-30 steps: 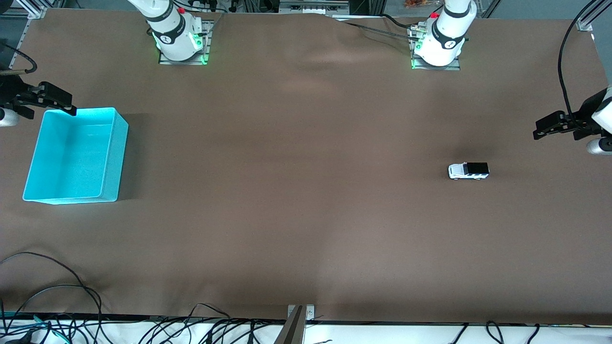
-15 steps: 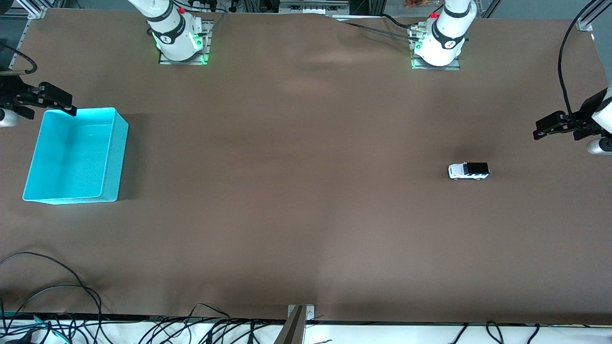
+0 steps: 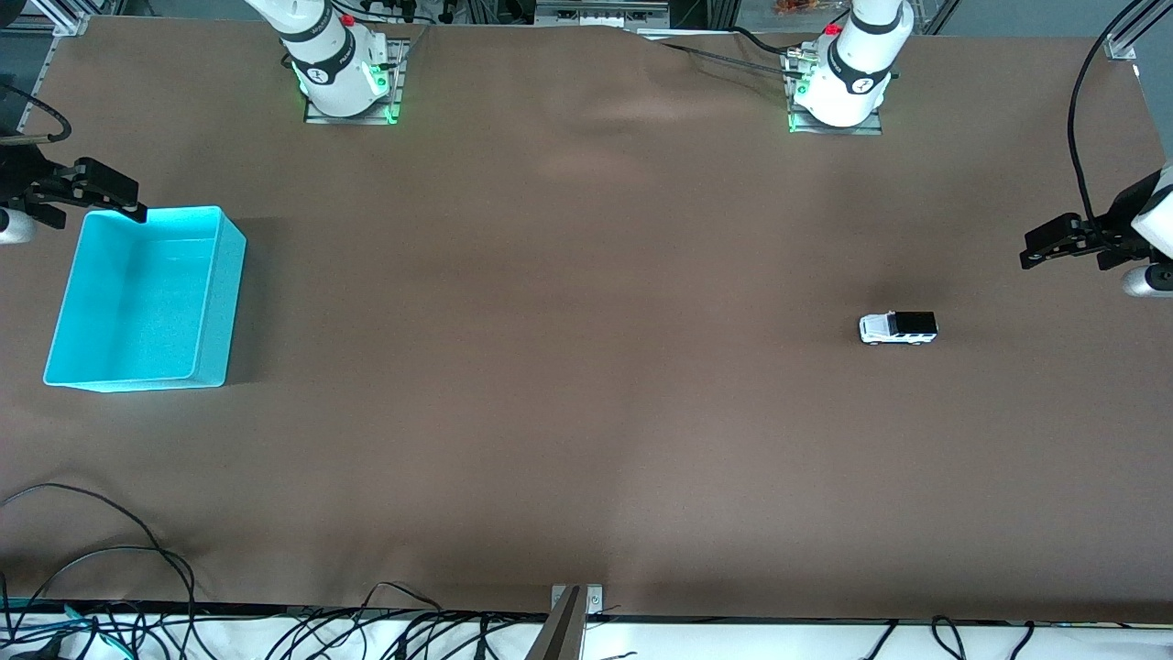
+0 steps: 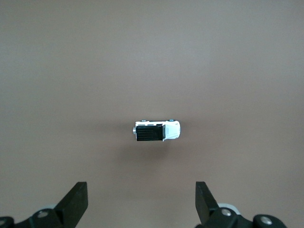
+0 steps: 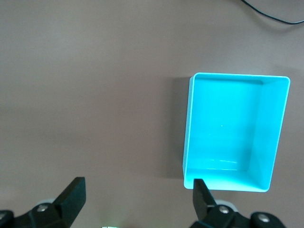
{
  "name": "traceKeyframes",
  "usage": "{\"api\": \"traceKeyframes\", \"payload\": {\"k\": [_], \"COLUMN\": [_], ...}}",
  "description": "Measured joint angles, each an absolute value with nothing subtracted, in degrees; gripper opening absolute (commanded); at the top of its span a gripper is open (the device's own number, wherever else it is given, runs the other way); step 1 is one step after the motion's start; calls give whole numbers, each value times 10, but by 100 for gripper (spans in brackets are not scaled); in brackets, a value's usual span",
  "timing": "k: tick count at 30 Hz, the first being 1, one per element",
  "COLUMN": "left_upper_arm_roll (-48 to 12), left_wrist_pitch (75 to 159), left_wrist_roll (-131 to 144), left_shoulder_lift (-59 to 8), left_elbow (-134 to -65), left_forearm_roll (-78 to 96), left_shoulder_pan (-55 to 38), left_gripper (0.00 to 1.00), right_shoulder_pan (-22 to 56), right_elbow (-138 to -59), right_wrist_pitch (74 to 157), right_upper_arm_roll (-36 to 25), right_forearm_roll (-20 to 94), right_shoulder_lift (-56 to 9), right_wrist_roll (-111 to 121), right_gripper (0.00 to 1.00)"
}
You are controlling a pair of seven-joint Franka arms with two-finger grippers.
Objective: Wind and store white jeep toy
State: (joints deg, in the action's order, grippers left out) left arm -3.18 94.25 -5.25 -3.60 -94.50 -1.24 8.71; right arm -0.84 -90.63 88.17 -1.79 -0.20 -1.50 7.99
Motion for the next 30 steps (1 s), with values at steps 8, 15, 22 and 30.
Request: {"api": "traceKeyframes", "payload": {"k": [8,15,22,30], "left_upper_arm_roll": [-32,-32,-32,-32], "left_wrist_pitch": [943,943,943,943], "left_wrist_roll": [-52,-52,-52,-52], "left_shoulder_lift": [-37,-46,-51,-57], "left_elbow": [-945,-945,-945,-945], "left_forearm_roll": [-12,-11,-8,-8], "left_shoulder_pan": [88,88,88,89], "left_gripper": [100,100,100,100], "right_shoulder_pan": [-8,-8,-8,-8], "right_elbow": [-906,-906,-906,-906], "right_wrist_pitch": [882,882,882,882], "right_upper_arm_roll": [-18,-18,-18,-18], "right_forearm_roll": [-2,-2,-2,-2], "right_shoulder_lift": [-15,-15,-15,-15], "right_wrist_roll": [80,80,80,80], "right_gripper": [100,100,100,100]}}
